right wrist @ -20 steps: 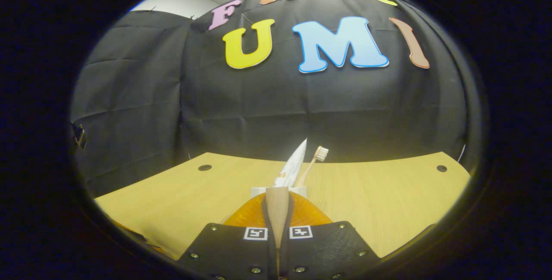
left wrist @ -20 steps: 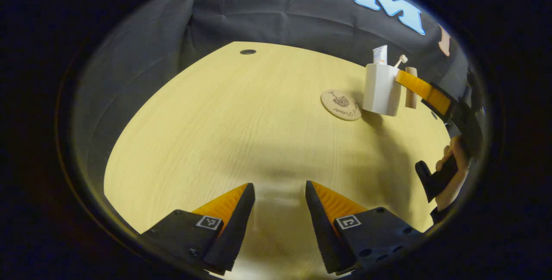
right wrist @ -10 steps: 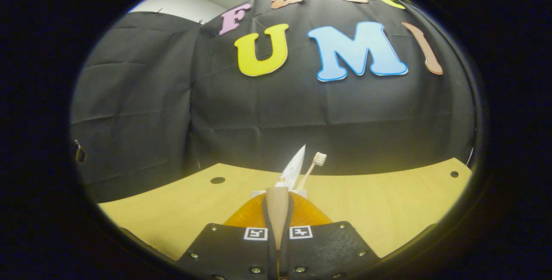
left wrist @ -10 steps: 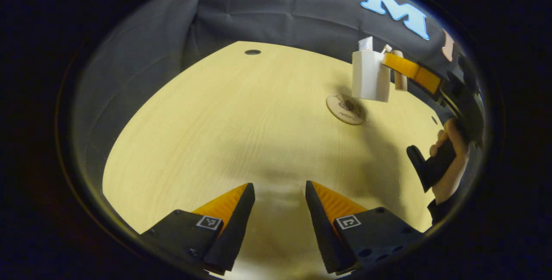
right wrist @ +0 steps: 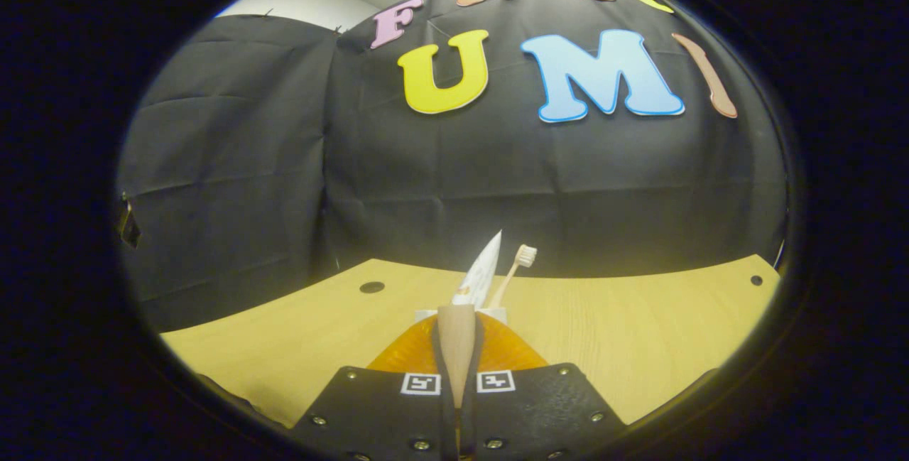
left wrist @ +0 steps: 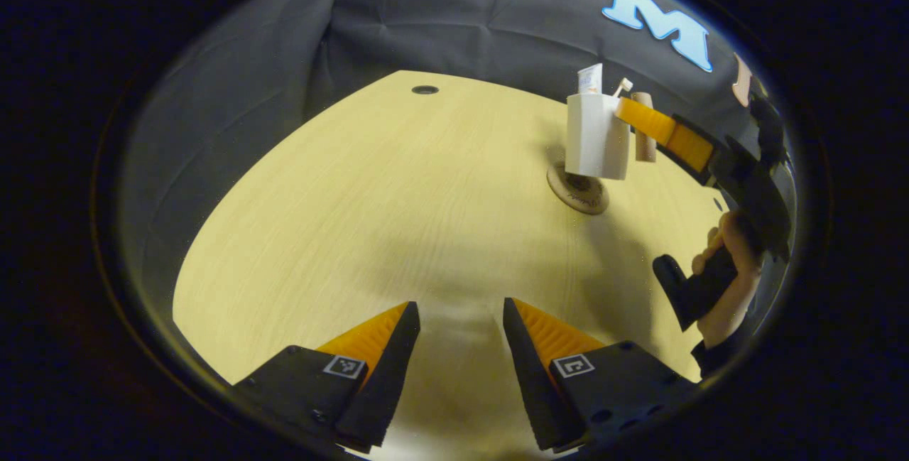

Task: Put the toothbrush and toothpaste on the desktop into the cup, then pick up the cup and place it on the coaster on the desktop.

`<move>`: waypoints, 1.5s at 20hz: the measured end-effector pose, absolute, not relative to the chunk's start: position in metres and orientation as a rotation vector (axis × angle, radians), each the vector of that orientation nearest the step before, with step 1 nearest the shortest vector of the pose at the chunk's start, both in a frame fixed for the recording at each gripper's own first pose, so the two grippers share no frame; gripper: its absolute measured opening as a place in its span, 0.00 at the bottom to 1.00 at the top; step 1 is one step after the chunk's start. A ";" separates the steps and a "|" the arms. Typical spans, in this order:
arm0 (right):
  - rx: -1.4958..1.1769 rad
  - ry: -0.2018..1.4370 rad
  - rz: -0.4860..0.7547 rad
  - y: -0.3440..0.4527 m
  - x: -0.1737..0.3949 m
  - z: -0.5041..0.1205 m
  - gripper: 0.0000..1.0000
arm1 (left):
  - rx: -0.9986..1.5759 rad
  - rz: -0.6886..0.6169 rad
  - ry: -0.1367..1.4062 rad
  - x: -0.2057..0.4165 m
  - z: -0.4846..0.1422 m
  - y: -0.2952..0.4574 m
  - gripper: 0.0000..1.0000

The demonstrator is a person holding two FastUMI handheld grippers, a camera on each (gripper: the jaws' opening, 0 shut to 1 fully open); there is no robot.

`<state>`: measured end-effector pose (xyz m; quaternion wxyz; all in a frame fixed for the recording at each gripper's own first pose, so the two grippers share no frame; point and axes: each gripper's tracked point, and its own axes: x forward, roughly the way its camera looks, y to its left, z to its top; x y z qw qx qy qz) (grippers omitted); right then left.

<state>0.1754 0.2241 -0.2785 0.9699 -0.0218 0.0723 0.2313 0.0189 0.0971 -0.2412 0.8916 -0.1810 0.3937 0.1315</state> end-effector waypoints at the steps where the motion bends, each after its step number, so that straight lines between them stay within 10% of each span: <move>1: -0.046 0.155 0.470 0.222 0.170 -0.282 0.04 | -0.371 0.272 0.813 0.025 -0.238 0.098 0.81; 15: -0.055 0.348 0.468 0.193 0.123 -0.358 0.22 | -0.350 0.232 0.786 0.086 -0.186 0.111 0.76; 30: -0.062 0.305 0.414 0.159 0.075 -0.250 0.37 | -0.287 0.174 0.629 0.123 -0.074 0.098 0.80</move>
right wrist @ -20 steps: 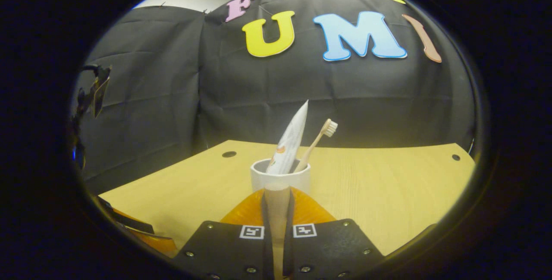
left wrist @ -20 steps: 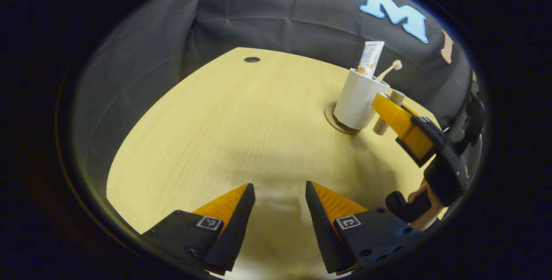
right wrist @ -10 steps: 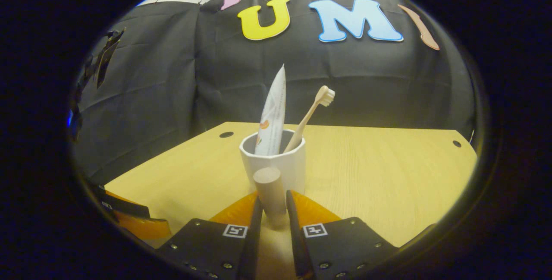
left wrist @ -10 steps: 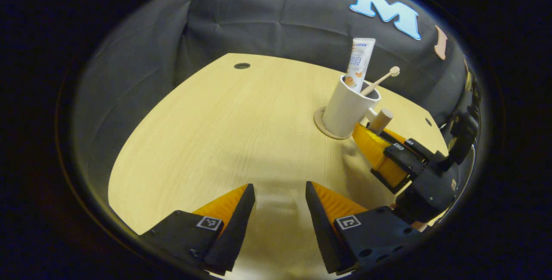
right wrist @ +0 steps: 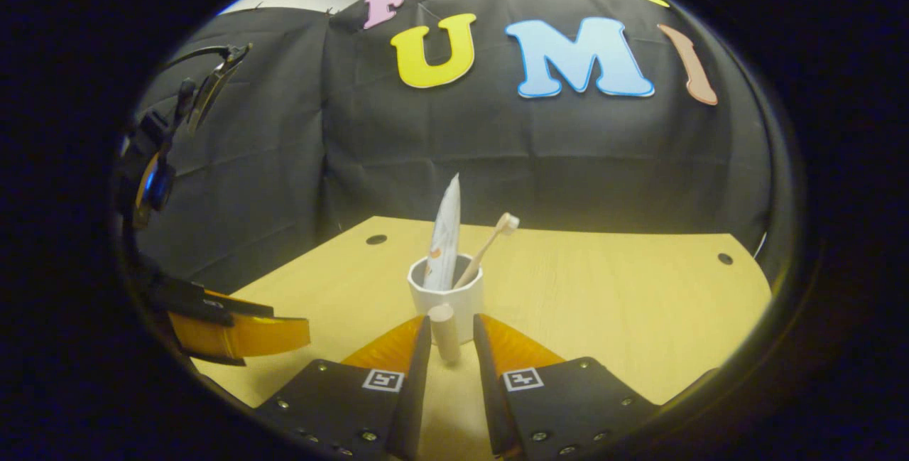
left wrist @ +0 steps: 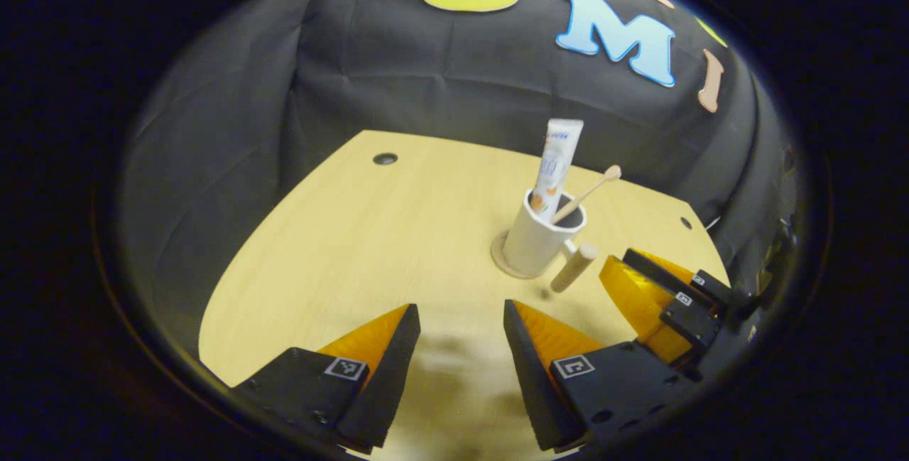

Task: Put the toothbrush and toothpaste on the desktop into the cup, then pick up the cup and place it on the coaster on the desktop.

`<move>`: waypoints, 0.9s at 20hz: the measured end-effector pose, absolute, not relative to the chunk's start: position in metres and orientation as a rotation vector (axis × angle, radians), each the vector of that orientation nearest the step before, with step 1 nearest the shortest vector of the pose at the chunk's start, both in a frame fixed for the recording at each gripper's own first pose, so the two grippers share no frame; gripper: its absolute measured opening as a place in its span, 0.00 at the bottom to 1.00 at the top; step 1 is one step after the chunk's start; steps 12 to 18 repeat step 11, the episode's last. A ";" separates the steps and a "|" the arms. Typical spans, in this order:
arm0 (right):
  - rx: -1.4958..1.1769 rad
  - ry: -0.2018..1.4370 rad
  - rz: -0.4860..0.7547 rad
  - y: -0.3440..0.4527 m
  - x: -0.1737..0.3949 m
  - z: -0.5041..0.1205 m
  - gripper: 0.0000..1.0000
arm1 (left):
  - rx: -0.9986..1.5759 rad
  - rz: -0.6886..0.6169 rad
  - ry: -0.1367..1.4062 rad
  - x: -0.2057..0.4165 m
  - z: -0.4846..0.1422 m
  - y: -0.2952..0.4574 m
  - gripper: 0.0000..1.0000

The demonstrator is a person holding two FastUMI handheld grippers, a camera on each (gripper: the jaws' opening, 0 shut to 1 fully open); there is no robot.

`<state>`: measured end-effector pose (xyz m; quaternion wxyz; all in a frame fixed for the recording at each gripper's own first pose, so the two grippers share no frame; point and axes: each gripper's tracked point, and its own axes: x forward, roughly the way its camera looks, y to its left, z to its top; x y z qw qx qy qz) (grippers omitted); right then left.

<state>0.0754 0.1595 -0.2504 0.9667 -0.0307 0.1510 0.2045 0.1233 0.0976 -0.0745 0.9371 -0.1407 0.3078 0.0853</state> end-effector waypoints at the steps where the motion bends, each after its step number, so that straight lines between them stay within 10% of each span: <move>1: -0.054 0.288 0.403 0.156 0.073 -0.227 0.36 | -0.280 0.165 0.601 0.126 -0.055 0.097 0.80; 11: -0.031 0.011 0.318 0.113 0.050 0.001 0.42 | -0.202 0.157 0.185 0.151 0.174 0.067 0.80; 18: -0.031 0.011 0.318 0.113 0.050 0.001 0.42 | -0.202 0.157 0.185 0.151 0.174 0.067 0.80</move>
